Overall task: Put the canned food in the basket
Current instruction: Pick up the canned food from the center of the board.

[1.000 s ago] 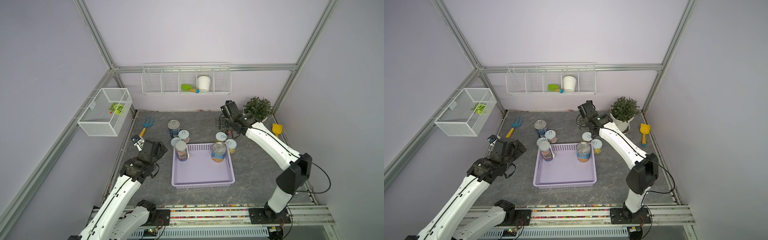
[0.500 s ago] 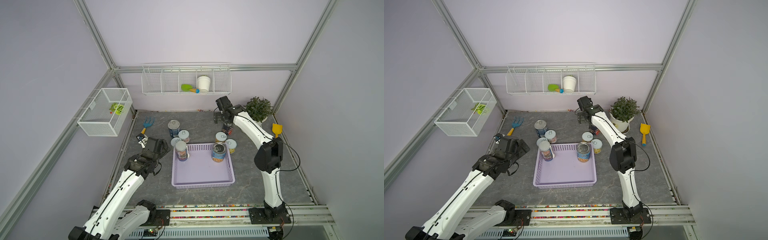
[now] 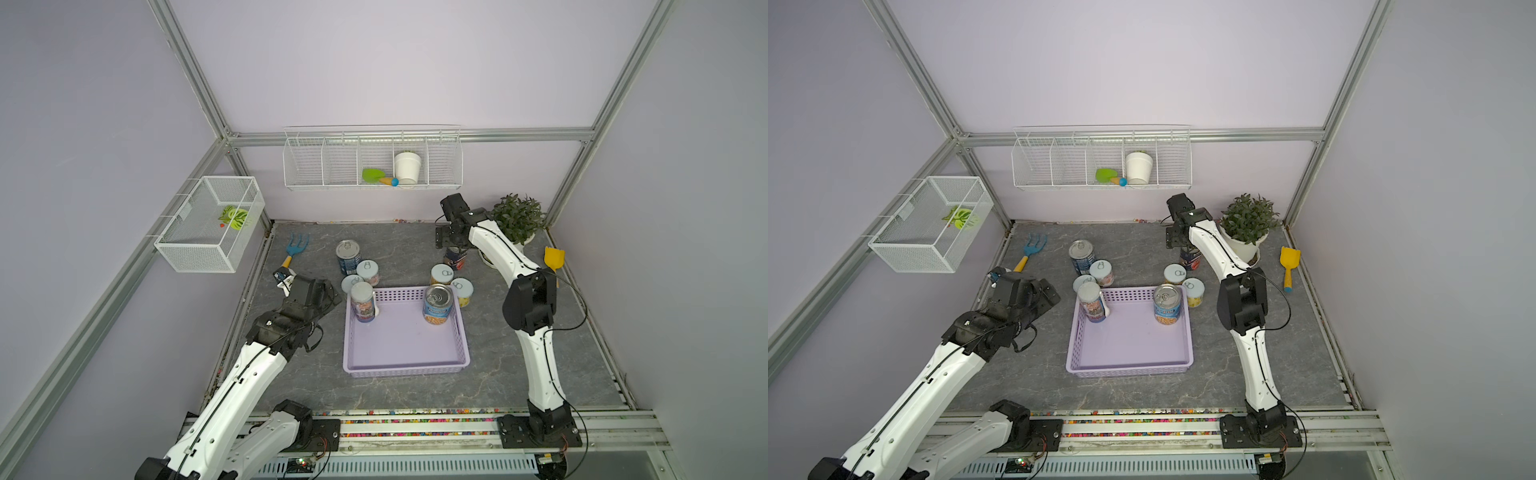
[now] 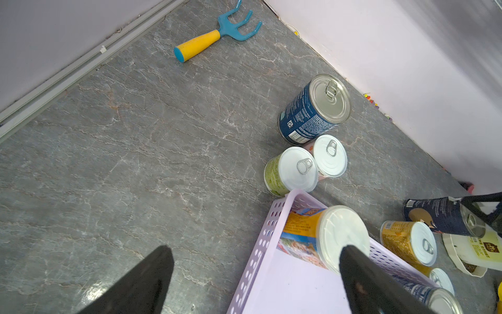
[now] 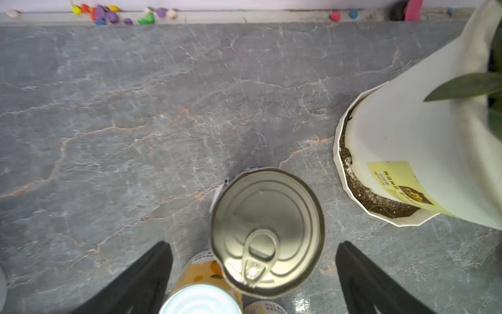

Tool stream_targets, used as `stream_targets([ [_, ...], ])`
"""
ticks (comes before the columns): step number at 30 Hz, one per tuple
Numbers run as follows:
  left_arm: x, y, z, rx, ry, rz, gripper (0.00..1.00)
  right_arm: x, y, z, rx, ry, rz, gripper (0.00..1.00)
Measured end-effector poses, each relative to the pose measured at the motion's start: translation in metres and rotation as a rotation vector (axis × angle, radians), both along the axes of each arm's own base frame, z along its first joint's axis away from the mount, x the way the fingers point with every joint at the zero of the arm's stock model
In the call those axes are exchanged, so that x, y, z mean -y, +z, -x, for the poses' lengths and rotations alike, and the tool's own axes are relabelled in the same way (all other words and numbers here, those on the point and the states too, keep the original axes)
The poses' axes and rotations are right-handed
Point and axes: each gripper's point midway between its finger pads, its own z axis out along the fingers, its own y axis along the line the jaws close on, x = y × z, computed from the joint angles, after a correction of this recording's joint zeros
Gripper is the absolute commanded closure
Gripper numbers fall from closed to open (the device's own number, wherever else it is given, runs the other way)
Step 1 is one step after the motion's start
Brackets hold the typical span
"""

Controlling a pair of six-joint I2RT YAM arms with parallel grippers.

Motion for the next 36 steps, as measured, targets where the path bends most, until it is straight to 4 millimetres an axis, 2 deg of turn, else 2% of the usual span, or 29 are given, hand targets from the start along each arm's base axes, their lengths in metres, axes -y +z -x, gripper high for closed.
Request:
stream_targets([
  [13,0.000,0.002,0.001,0.007,0.000,0.003,0.00,0.003,-0.015,-0.002,-0.034,-0.006,-0.011,0.04],
  [21,0.000,0.002,0.001,0.008,0.000,0.004,0.00,0.008,-0.034,-0.004,-0.073,-0.015,-0.028,0.19],
  [31,0.000,0.002,0.001,0.008,-0.002,0.002,0.00,0.006,-0.034,-0.006,-0.077,-0.002,-0.040,0.43],
  [36,0.000,0.002,0.001,0.008,-0.006,-0.002,0.00,0.006,-0.034,-0.005,-0.074,-0.002,-0.041,0.47],
])
